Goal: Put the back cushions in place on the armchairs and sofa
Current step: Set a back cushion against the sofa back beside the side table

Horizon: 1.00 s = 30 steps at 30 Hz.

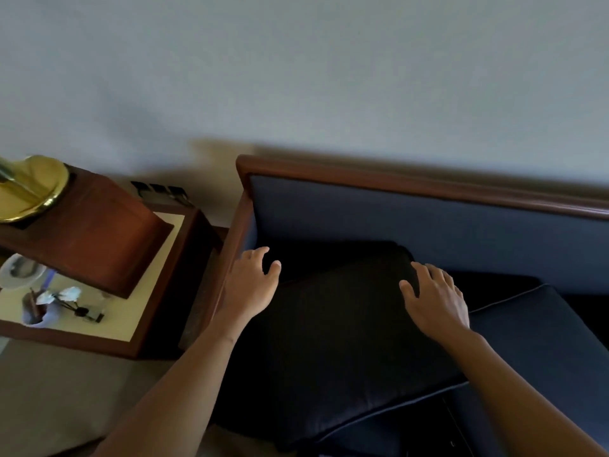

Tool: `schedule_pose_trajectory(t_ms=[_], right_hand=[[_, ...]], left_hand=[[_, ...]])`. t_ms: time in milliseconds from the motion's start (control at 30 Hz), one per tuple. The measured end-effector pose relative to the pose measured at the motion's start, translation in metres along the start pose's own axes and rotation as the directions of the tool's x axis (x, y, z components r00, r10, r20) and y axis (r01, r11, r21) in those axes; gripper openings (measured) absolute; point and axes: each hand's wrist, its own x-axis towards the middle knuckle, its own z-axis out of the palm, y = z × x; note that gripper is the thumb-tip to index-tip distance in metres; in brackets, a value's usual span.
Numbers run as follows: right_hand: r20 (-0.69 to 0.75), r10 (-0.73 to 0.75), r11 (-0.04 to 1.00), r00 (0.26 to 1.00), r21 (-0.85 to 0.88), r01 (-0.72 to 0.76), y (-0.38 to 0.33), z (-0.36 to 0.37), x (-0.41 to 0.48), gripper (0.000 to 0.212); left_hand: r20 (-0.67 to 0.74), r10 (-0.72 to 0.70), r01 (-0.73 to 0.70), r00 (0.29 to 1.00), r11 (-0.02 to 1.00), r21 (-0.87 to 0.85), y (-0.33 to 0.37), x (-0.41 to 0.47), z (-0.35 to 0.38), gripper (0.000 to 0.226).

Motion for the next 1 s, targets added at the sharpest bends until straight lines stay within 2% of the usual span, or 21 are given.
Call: schedule_pose_trajectory(t_ms=[100, 267, 400, 500, 633, 733, 867, 1000], right_hand=[[0.059, 0.042, 0.999, 0.997, -0.011, -0.041, 0.01, 0.021, 0.041, 0.061], [0.17, 0.117, 0.993, 0.978, -0.007, -0.117, 0.04, 0.07, 0.111, 0.063], [0.221, 0.249, 0.961, 0.943, 0.064, -0.269, 0.063, 0.11, 0.154, 0.08], [0.226, 0.327, 0.929, 0.917, 0.101, -0.356, 0.07, 0.134, 0.171, 0.092], [0.142, 0.356, 0.922, 0.924, 0.108, -0.372, 0.079, 0.154, 0.182, 0.094], [0.13, 0.392, 0.907, 0.911, 0.108, -0.406, 0.087, 0.162, 0.19, 0.098], [0.1, 0.413, 0.905, 0.905, 0.07, -0.42, 0.091, 0.171, 0.196, 0.11], [0.056, 0.416, 0.904, 0.908, 0.083, -0.419, 0.092, 0.167, 0.19, 0.11]], left_hand=[[0.056, -0.161, 0.165, 0.985, 0.983, -0.076, -0.017, 0.037, 0.029, 0.051], [0.117, -0.439, 0.448, 0.891, 0.892, -0.067, -0.069, 0.082, 0.091, 0.056], [0.143, -0.601, 0.609, 0.787, 0.793, -0.024, -0.11, 0.089, 0.141, 0.075], [0.17, -0.674, 0.694, 0.719, 0.709, -0.125, -0.128, 0.091, 0.165, 0.085], [0.166, -0.713, 0.724, 0.682, 0.625, -0.291, -0.145, 0.096, 0.187, 0.092], [0.151, -0.742, 0.734, 0.653, 0.572, -0.366, -0.158, 0.094, 0.201, 0.105], [0.09, -0.762, 0.711, 0.642, 0.546, -0.444, -0.171, 0.089, 0.214, 0.12], [0.06, -0.75, 0.658, 0.658, 0.535, -0.53, -0.173, 0.085, 0.217, 0.111]])
